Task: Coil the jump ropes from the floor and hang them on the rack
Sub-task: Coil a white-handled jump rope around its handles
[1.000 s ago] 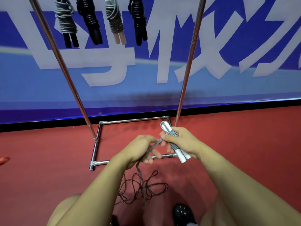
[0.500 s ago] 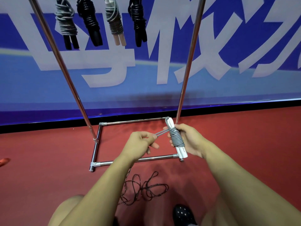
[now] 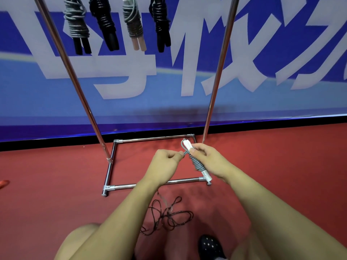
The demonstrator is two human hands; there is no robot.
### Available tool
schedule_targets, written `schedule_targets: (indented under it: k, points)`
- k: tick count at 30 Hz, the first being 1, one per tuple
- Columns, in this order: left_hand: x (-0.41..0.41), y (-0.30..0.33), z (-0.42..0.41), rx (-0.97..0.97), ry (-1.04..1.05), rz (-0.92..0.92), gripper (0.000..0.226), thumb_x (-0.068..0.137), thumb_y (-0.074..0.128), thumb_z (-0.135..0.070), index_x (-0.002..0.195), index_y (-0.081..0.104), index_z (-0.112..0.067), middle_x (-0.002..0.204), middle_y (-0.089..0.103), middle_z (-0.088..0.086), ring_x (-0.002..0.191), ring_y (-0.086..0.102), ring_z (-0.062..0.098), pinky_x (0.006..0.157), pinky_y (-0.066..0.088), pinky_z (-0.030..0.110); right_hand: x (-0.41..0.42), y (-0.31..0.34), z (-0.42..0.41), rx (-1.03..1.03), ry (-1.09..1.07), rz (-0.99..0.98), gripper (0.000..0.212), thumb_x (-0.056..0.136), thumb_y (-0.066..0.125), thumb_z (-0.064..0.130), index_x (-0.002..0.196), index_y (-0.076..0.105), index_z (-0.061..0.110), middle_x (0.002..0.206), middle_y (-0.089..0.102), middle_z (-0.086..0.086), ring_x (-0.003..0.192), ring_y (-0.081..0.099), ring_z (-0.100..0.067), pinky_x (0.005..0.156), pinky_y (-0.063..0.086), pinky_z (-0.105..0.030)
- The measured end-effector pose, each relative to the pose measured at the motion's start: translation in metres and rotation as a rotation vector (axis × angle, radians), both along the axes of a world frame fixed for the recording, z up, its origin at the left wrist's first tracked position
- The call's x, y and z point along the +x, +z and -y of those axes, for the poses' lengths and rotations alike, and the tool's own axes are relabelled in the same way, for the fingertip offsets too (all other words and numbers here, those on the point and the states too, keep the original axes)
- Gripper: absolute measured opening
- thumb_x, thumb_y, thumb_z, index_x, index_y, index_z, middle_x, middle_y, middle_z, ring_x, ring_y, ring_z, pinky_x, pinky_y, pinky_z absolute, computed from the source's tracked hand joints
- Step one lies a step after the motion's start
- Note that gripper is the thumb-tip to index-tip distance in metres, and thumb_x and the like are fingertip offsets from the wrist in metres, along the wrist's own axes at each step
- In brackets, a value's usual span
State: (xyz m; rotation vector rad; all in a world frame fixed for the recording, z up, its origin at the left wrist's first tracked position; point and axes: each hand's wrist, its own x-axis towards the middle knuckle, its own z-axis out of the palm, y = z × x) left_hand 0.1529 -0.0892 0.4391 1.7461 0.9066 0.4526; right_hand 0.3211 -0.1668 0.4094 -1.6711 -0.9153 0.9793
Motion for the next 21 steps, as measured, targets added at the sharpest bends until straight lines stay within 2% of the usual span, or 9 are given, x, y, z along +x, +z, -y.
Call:
schedule_targets:
  k: [2,5,7,9,12,15,18,21]
  points:
    - [-0.001,0.002,-0.001,-0.043,0.038,0.043,0.040,0.103,0.056,-0.029,0.079,0.073,-0.001,0.060,0.040,0.000,0.044,0.027,0.007,0.045,0.028,0.015,-0.005,0.003,0.000,-0.009,-0.013,0.012,0.023,0.102,0.060,0.037,0.119,0.068,0.024,0.084,0.066,0.008,0.070,0.064,-0.009,0.061,0.058,-0.031]
    - [-0.005,0.004,-0.003,-0.060,0.058,0.091,0.039,0.102,0.058,-0.030,0.070,0.073,-0.016,0.060,0.039,-0.001,0.048,0.027,0.008,0.046,0.027,0.020,-0.011,0.006,-0.004,-0.011,-0.022,0.117,0.022,0.104,0.052,0.044,0.113,0.065,0.028,0.080,0.064,0.005,0.060,0.062,-0.016,0.047,0.045,-0.026]
    - [-0.007,0.004,-0.004,-0.068,0.059,0.103,0.037,0.102,0.057,-0.030,0.078,0.077,-0.012,0.059,0.039,-0.002,0.048,0.027,0.009,0.046,0.026,0.019,-0.013,0.005,-0.007,-0.022,0.001,0.138,0.023,0.106,0.047,0.047,0.109,0.063,0.030,0.078,0.066,0.002,0.055,0.057,-0.017,0.045,0.036,-0.023]
    - [-0.008,0.003,-0.006,-0.071,0.062,0.097,0.037,0.103,0.056,-0.032,0.087,0.079,-0.007,0.060,0.040,-0.002,0.050,0.028,0.010,0.048,0.027,0.021,-0.014,0.004,-0.007,-0.027,0.019,0.152,0.028,0.107,0.042,0.050,0.105,0.062,0.030,0.074,0.069,-0.002,0.053,0.053,-0.019,0.046,0.034,-0.023]
    - [-0.010,0.003,-0.007,-0.063,0.053,0.079,0.044,0.103,0.055,-0.034,0.089,0.076,0.003,0.063,0.037,0.003,0.051,0.025,0.012,0.048,0.025,0.023,-0.015,0.004,-0.010,-0.054,-0.002,0.262,0.036,0.105,0.037,0.057,0.093,0.058,0.031,0.066,0.067,-0.003,0.050,0.054,-0.019,0.047,0.039,-0.023]
    - [-0.010,0.001,-0.008,-0.053,0.049,0.060,0.048,0.104,0.053,-0.034,0.092,0.073,0.008,0.067,0.035,0.009,0.051,0.023,0.014,0.045,0.022,0.023,-0.014,-0.001,-0.013,-0.117,-0.019,0.400,0.037,0.103,0.037,0.056,0.082,0.050,0.028,0.065,0.065,-0.001,0.050,0.054,-0.016,0.056,0.046,-0.031]
    - [-0.009,0.001,-0.007,-0.063,0.045,0.045,0.045,0.104,0.054,-0.033,0.090,0.075,0.004,0.063,0.036,0.006,0.050,0.024,0.013,0.045,0.022,0.024,-0.012,-0.006,-0.013,-0.170,-0.033,0.471,0.038,0.097,0.033,0.059,0.083,0.048,0.027,0.072,0.067,-0.002,0.059,0.056,-0.019,0.067,0.052,-0.042]
    - [-0.008,0.002,-0.006,-0.084,0.040,0.044,0.042,0.104,0.053,-0.033,0.088,0.078,-0.004,0.060,0.037,0.000,0.050,0.025,0.013,0.049,0.024,0.026,-0.014,-0.005,-0.011,-0.144,-0.029,0.380,0.036,0.103,0.034,0.054,0.090,0.052,0.026,0.074,0.068,-0.001,0.055,0.057,-0.011,0.065,0.050,-0.038]
